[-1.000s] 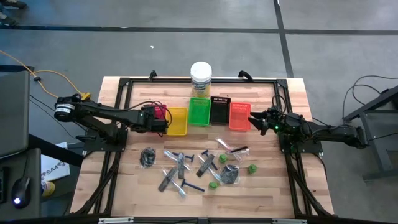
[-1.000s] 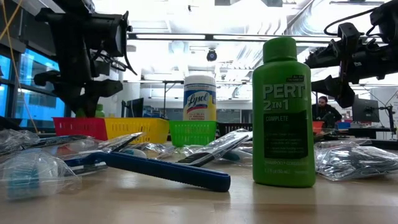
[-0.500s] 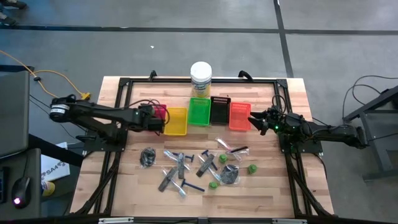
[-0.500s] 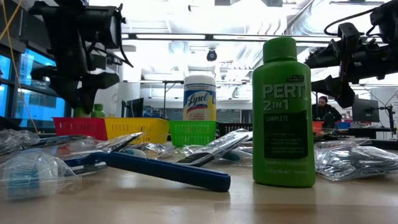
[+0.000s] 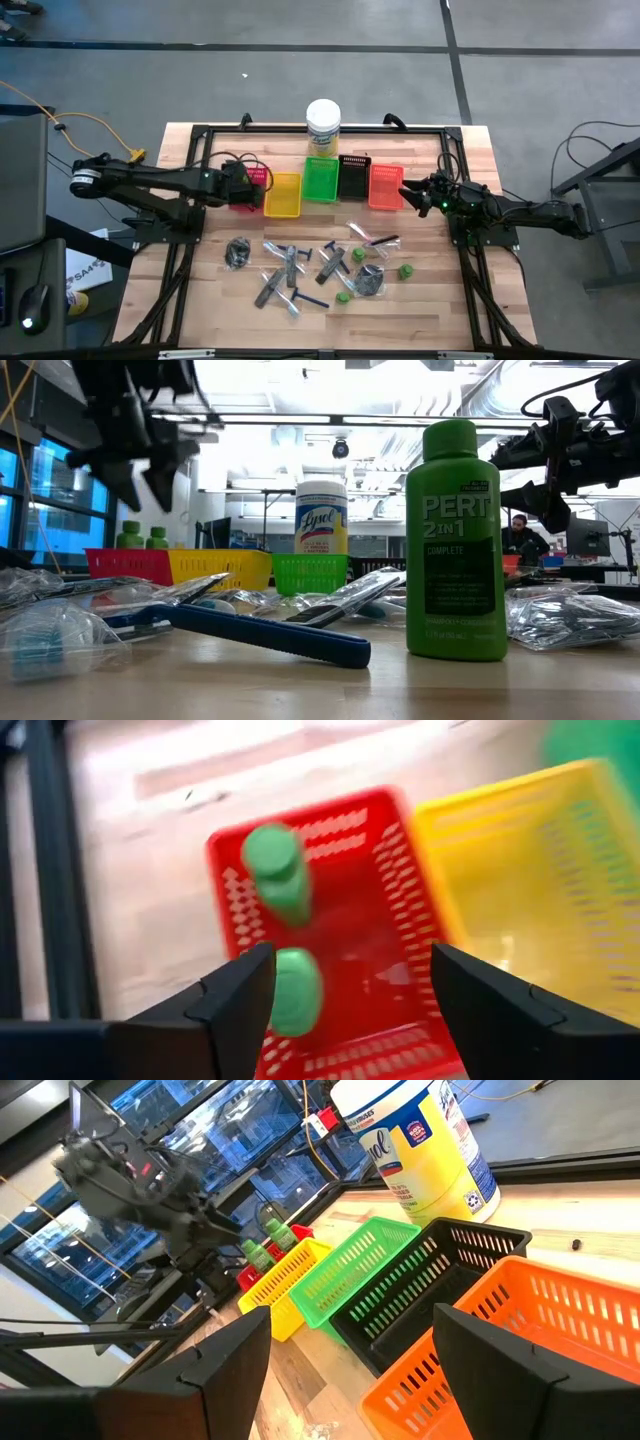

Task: Pick & Place Travel size toiletries
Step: Put the green shampoo bottle into the red bin

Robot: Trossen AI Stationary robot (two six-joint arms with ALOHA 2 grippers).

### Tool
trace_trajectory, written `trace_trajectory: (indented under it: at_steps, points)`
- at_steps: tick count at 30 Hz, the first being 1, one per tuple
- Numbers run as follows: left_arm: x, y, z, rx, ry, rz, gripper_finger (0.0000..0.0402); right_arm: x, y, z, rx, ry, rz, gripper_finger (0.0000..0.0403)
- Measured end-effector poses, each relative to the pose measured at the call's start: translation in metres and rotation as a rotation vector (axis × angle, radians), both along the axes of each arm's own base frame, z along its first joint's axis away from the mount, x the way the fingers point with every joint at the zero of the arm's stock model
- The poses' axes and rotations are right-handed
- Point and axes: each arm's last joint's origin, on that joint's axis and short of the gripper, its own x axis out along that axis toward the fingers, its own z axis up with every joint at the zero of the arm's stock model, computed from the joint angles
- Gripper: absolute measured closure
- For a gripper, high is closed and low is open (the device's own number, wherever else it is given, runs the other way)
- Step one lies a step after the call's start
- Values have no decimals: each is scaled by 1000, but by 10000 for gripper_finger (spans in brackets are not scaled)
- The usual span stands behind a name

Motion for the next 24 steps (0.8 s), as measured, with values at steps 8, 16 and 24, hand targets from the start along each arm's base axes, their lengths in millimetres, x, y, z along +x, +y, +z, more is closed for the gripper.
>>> trace_trajectory:
  at_steps: [8, 16, 24]
  points:
    - [11, 0, 54, 49, -115, -108, 173, 0, 0, 0, 0, 0, 0, 137]
    - [15, -9, 98, 134, -213, -213, 212, 0, 0, 0, 0, 0, 0, 137]
    - [14, -32, 114, 183, -263, -313, 239, 0, 0, 0, 0, 0, 0, 137]
